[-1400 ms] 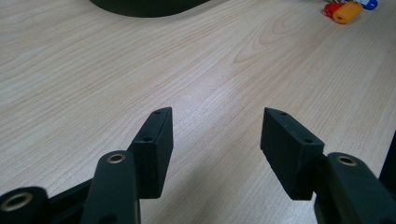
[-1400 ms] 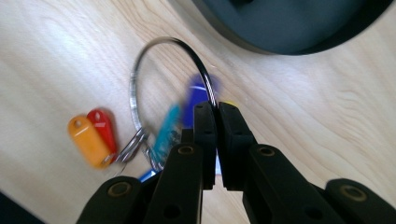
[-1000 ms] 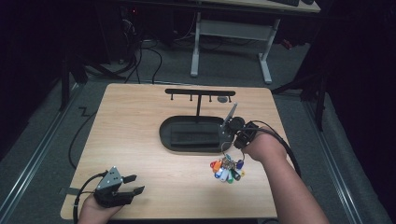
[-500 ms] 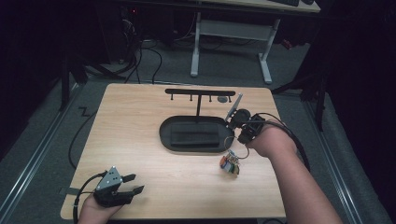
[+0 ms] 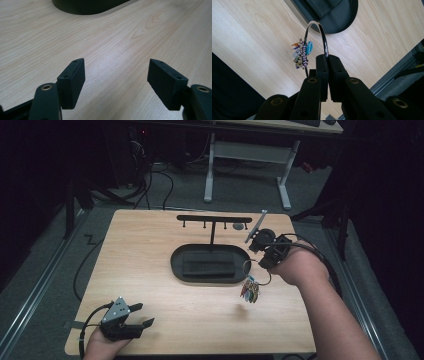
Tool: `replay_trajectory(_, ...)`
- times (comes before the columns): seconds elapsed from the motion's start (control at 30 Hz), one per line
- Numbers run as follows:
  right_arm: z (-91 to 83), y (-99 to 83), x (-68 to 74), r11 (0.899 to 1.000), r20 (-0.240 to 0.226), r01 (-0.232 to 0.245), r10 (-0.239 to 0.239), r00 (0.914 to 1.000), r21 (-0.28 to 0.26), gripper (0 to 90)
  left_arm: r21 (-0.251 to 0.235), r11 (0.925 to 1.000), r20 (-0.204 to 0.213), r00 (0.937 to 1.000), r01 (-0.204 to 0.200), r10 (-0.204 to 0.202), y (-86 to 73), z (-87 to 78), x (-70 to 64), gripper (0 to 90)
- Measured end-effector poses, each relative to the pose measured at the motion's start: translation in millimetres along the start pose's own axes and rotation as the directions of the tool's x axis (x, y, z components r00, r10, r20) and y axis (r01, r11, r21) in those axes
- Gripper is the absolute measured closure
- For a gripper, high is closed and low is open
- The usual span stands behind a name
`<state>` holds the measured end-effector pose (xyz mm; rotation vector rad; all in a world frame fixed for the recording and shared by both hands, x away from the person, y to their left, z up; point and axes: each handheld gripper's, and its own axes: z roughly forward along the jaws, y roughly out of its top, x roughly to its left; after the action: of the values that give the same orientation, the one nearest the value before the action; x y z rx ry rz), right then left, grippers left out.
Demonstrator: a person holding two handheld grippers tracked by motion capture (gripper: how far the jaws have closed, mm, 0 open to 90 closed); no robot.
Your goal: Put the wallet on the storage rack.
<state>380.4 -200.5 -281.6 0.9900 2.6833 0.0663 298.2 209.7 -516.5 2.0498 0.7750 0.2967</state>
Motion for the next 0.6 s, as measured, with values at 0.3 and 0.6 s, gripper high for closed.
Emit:
replay_trajectory(0.3, 5.6, -0.5, -2.5, 1.000, -0.010, -0.006, 0.006, 0.9999, 0.008, 87.9, 0.008, 0.9998, 0.028, 0.9995, -0.018, 0.018, 0.5, 1.9, -1.6, 32.1)
replay_trajectory(0.6, 11.6, -0.1, -1.9, 0.999, -0.039, -0.009, 0.010, 0.9992, 0.034, 87.9, 0.012, 0.9980, 0.034, 0.9976, -0.062, 0.061, 2.7, 5.0, -7.5, 30.7)
